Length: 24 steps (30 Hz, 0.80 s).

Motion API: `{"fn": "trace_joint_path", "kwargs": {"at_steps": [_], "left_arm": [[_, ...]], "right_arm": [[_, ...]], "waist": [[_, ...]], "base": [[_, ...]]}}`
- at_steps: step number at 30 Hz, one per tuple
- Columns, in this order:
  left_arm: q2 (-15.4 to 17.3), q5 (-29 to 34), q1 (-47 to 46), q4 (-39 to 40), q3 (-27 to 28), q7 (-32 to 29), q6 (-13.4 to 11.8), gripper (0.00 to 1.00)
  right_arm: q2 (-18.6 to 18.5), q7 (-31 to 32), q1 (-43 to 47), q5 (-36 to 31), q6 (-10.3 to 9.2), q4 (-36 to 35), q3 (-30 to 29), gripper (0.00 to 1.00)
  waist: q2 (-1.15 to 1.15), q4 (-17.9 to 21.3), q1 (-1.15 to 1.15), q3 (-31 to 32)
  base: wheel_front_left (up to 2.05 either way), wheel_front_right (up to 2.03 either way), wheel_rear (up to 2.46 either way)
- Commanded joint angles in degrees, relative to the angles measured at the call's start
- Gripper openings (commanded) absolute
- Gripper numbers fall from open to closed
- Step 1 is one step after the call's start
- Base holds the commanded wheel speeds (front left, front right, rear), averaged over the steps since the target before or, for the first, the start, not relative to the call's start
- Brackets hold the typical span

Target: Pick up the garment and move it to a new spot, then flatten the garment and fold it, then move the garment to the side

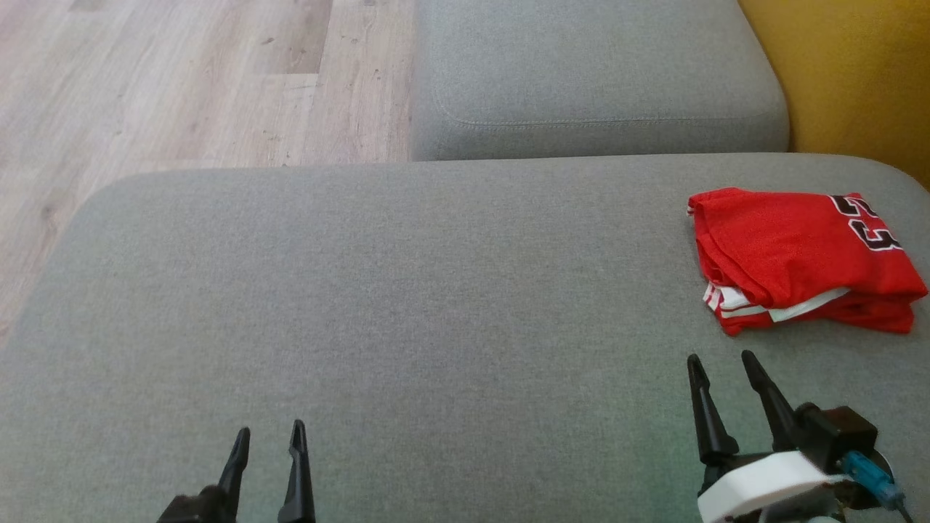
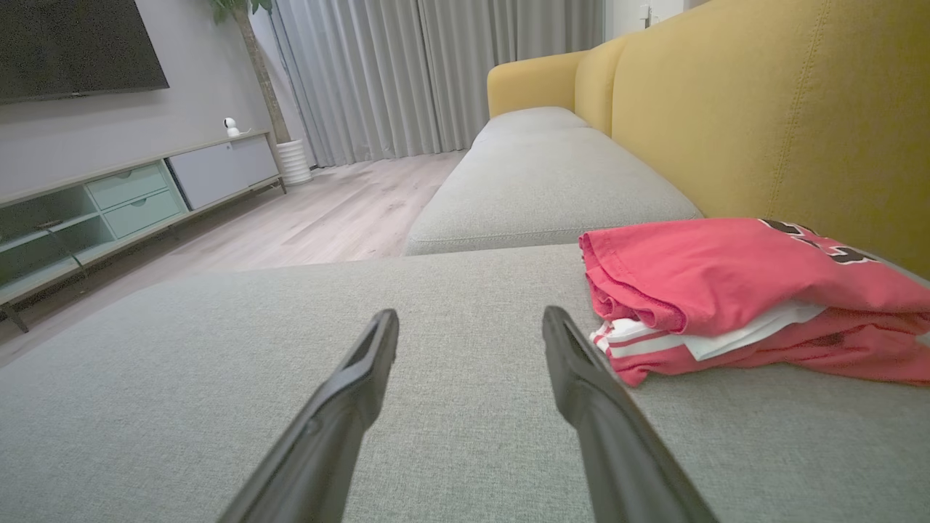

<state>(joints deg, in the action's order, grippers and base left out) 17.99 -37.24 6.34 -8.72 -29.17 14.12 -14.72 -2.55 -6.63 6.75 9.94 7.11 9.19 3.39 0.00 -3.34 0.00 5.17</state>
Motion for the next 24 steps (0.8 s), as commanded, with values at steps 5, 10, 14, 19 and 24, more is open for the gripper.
{"fn": "trace_joint_path", "kwargs": {"at_steps": [5,10,14,19,24], "left_arm": [[-0.2,-0.2,0.0,-0.8,-0.2,0.0,0.0,0.0],[-1.0,-1.5,0.3,-2.4,0.2,-0.4,0.5,0.0],[-1.4,-3.3,-0.1,-2.5,1.3,-1.0,1.2,0.0],[-1.8,-5.1,-0.5,-2.6,2.4,-1.7,1.9,0.0],[-2.4,-7.3,-1.1,-2.8,3.8,-2.4,2.8,0.0]], "right_arm": [[0.0,0.1,0.1,0.2,-0.01,1.4,0.0,0.0],[-0.1,0.2,0.5,2.2,-0.01,3.4,0.0,0.0],[-0.2,0.5,0.1,5.0,0.0,3.4,-0.2,0.0],[-0.4,0.8,-0.4,7.7,0.01,3.5,-0.4,0.0],[-0.5,1.2,-1.0,11.2,0.03,3.6,-0.6,0.0]], "waist": [[0.0,0.1,0.0,0.1],[0.0,0.2,0.0,-0.1],[0.0,0.3,0.0,-0.3],[0.0,0.4,0.0,-0.4],[0.0,0.5,0.0,-0.6]], "base": [[0.0,0.0,0.0],[0.0,0.0,0.0],[0.0,0.0,0.0],[0.0,0.0,0.0],[0.0,0.0,0.0]]}}
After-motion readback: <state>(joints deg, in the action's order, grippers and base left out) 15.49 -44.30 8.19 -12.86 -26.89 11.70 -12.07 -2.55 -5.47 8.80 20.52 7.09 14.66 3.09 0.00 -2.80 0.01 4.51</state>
